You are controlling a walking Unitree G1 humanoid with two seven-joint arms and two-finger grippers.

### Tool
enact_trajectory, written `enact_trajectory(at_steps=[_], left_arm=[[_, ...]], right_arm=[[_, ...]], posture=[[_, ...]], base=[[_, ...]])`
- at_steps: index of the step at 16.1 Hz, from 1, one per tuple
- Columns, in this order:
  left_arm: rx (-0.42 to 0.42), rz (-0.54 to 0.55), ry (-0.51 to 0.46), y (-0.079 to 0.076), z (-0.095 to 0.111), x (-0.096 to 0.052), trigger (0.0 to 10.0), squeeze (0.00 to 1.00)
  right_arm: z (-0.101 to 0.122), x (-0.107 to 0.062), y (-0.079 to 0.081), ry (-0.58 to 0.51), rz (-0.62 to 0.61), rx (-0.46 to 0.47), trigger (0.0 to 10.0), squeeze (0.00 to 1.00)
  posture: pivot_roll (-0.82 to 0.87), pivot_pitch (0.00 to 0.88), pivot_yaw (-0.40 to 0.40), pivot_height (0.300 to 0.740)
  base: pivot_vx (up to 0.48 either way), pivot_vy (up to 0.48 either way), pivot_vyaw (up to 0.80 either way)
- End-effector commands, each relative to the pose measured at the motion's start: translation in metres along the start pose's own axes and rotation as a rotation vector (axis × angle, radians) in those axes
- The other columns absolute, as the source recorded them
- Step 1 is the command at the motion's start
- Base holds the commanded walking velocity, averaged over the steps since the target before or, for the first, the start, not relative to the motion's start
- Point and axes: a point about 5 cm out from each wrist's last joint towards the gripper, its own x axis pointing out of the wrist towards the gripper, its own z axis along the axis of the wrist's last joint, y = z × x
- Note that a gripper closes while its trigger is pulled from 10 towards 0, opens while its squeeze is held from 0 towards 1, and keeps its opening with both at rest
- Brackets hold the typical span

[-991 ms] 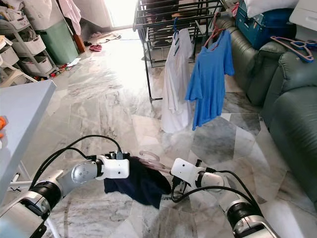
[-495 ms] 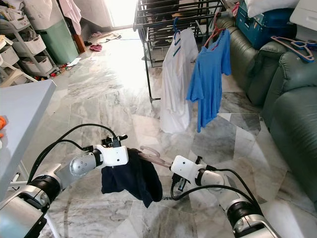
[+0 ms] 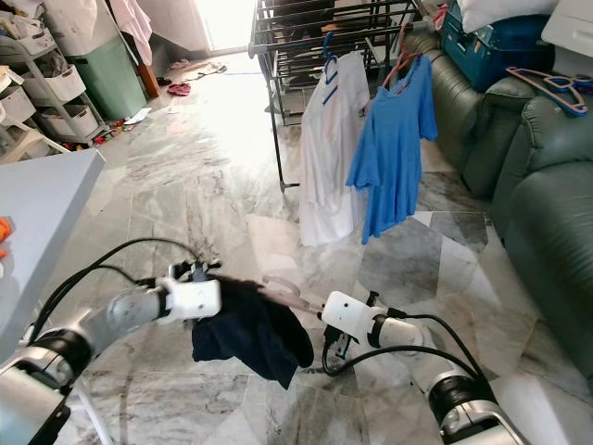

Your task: Hang hanger

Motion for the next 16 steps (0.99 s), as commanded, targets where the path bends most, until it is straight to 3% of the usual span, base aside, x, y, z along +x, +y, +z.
enact_trajectory(at_steps=[1,6,7,8,10,11,12,16], left_arm=[[-0.016,-0.053,0.037,-0.009,-0.01,-0.005,10.0,0.94],[-0.005,-0.093,0.038,-0.012,-0.01,-0.005,10.0,0.38],[-0.005,-0.098,0.038,-0.013,-0.01,-0.005,10.0,0.31],[-0.005,-0.111,0.038,-0.013,-0.01,-0.004,10.0,0.13],[0.005,-0.15,0.038,-0.016,-0.01,-0.005,10.0,0.0],[-0.002,-0.169,0.033,-0.018,-0.01,-0.005,3.6,0.0],[-0.008,-0.189,0.034,-0.021,-0.012,-0.006,0.0,0.0],[-0.021,-0.25,0.046,-0.026,-0.015,-0.009,0.0,0.0]], right_arm=[[0.014,0.002,-0.002,-0.086,0.021,-0.03,0.0,0.0],[0.008,-0.005,0.004,-0.081,0.1,-0.029,0.0,0.0],[0.008,-0.005,0.004,-0.085,0.105,-0.029,0.0,0.0],[0.009,-0.005,0.006,-0.089,0.125,-0.025,0.0,0.0],[0.008,-0.006,0.007,-0.087,0.131,-0.028,0.0,0.0],[0.008,-0.007,0.007,-0.085,0.132,-0.028,0.0,0.0],[0.007,-0.007,0.007,-0.084,0.133,-0.028,0.0,0.0],[0.005,-0.008,0.009,-0.075,0.137,-0.024,0.0,0.0]], posture=[[-0.17,0.0,0.149,0.74],[-0.18,0.0,0.148,0.74],[-0.18,0.0,0.147,0.74],[-0.18,0.0,0.148,0.74],[-0.18,0.0,0.151,0.74],[-0.19,0.0,0.151,0.74],[-0.19,0.0,0.152,0.74],[-0.19,0.0,0.152,0.74]], base=[[0.0,0.0,0.0],[0.0,0.0,0.0],[0.0,0.0,0.0],[0.0,0.0,0.0],[0.0,0.0,0.0],[0.0,0.0,0.0],[0.0,0.0,0.0],[0.0,0.0,0.0]])
